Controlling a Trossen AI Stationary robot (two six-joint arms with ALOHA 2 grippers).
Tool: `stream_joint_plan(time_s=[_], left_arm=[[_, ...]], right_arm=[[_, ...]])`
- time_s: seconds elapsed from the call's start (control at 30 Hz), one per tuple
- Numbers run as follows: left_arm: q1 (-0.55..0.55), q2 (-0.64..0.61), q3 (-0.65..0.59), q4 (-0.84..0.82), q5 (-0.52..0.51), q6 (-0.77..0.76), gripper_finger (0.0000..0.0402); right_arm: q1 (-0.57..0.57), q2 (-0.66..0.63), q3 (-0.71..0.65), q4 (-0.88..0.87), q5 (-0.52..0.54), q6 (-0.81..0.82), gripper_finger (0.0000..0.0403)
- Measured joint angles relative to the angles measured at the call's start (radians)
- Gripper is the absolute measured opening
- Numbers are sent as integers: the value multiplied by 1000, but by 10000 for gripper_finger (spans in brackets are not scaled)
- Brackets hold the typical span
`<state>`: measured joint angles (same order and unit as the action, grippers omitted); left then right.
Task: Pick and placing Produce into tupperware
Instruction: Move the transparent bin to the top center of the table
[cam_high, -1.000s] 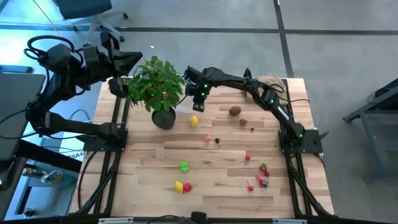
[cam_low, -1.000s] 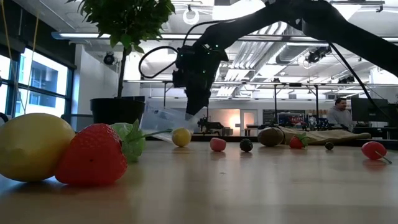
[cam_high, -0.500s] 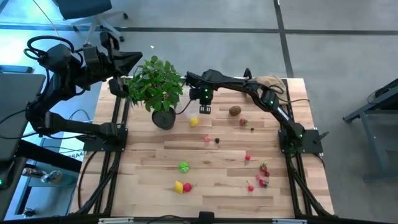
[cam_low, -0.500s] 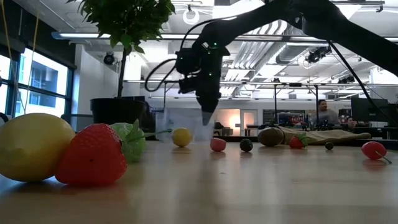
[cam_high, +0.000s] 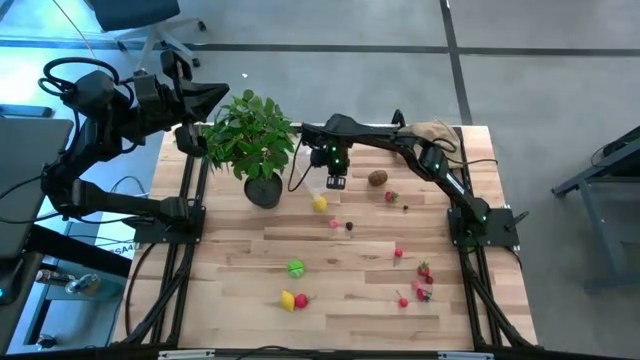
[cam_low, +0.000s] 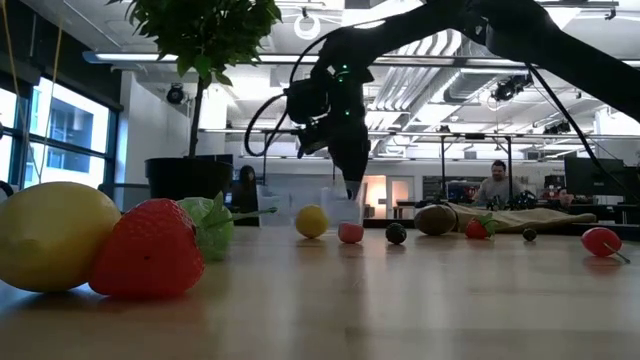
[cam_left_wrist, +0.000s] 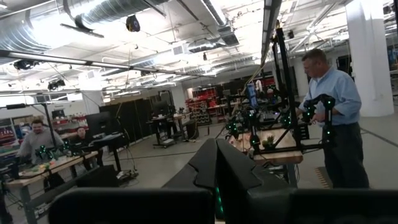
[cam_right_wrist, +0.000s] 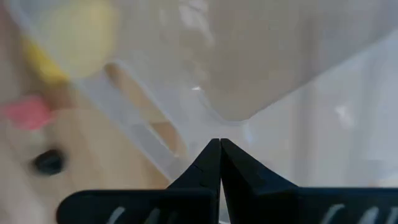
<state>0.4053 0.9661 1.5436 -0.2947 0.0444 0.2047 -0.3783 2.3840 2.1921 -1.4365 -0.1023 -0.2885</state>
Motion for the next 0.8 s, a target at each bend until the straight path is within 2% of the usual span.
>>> stream_joint_plan(time_s=[0.43,0.6,0.8], left_arm=[[0,0,0,0,0,0,1],[0,0,0,0,0,-1,1],[0,0,0,0,0,-1,1]], right_arm=[[77,-1,0,-138,-26,191,0],[106,-1,0,-137,-72,247,0],[131,-1,0,-136,-36,286,0]])
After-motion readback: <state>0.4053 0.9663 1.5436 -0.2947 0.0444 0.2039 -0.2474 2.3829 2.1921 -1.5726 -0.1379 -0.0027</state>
